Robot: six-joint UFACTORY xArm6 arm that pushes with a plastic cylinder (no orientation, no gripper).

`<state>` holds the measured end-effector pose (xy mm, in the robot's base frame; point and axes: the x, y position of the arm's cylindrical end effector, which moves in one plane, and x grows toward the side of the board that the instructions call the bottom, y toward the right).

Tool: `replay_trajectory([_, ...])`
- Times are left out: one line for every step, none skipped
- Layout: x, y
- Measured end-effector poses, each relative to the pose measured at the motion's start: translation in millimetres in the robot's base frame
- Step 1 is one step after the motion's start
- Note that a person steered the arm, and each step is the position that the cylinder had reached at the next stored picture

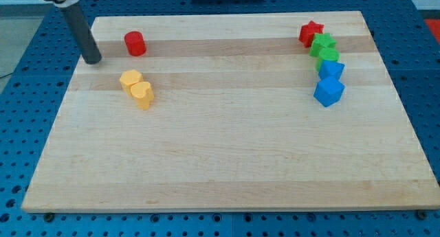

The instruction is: Place the red circle above the red star

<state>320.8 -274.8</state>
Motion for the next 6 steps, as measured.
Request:
replay_trajectory([-42, 54])
replay_trajectory([-85, 157])
replay_trajectory([-92, 153])
replay_trajectory([-91, 73])
replay_trajectory([-52, 21])
replay_trajectory([-15, 44])
